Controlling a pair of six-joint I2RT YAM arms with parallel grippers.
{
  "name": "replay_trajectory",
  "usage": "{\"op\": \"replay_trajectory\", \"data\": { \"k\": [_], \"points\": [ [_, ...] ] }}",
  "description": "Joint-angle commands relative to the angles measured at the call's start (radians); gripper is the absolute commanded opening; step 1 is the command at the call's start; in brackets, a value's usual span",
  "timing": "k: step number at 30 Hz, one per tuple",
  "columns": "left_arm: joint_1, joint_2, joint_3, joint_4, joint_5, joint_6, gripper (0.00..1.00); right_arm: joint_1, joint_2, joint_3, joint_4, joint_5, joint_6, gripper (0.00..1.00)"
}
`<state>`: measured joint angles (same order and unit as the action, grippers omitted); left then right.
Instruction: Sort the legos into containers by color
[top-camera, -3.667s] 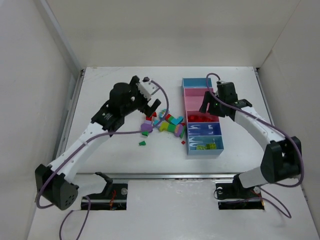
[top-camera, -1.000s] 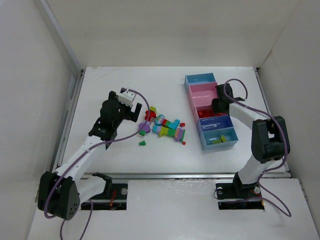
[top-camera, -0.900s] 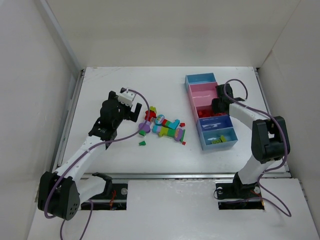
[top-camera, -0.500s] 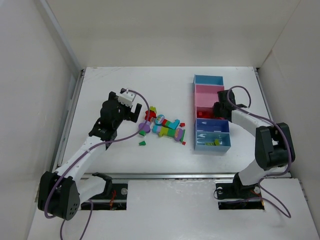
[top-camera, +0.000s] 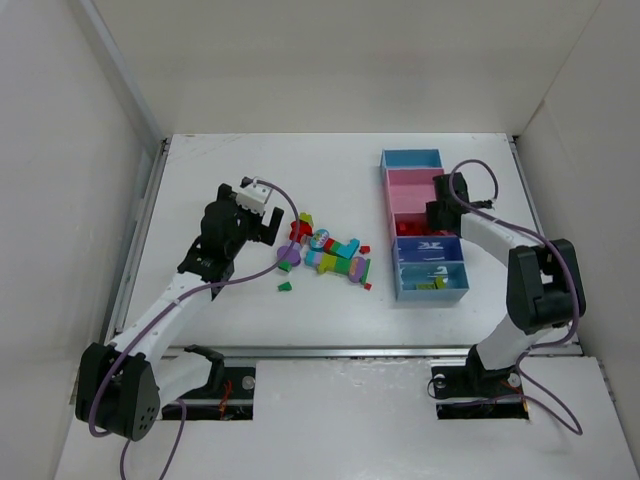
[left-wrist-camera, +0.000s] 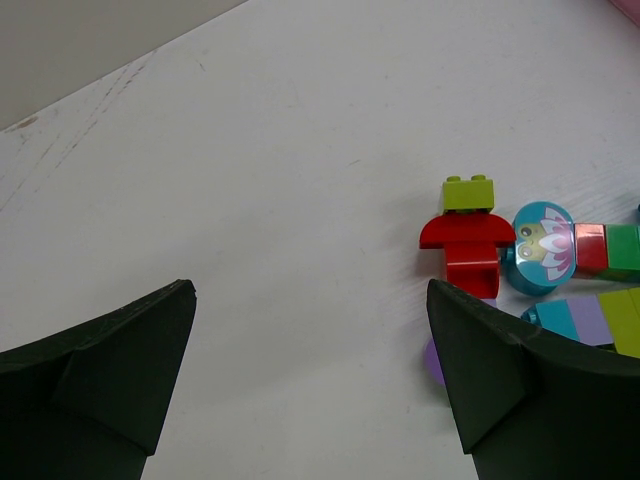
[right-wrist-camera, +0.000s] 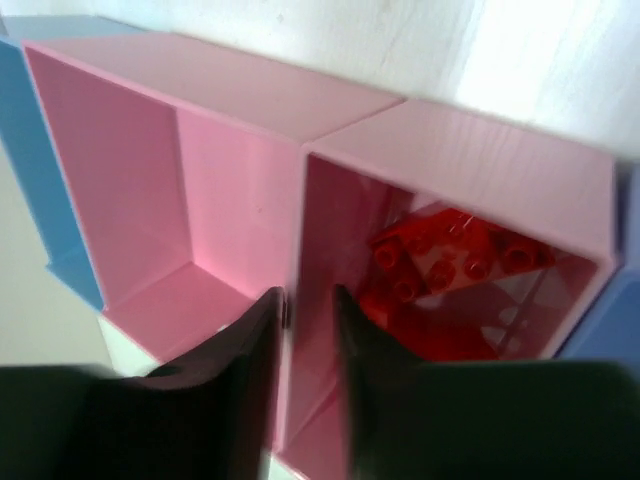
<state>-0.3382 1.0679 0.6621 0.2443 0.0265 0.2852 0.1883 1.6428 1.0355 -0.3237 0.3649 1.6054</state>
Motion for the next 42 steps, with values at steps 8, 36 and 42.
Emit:
{"op": "replay_trajectory", "data": {
  "k": [8,36,42],
  "points": [
    [0.005,-0.049,-0.027,0.067,0.013,-0.008,1.00,0.032,-0.089,0.064,0.026,0.001,-0.454,0.81],
    [-0.033,-0.049,-0.055,0.095,-0.050,0.023,1.00,0.396,0.210,0.376,-0.228,-0.254,-1.257,0.60],
    [-0.024,-0.049,-0.064,0.105,-0.050,0.034,1.00,0.396,0.276,0.347,-0.229,-0.285,-1.276,0.59]
  ]
}}
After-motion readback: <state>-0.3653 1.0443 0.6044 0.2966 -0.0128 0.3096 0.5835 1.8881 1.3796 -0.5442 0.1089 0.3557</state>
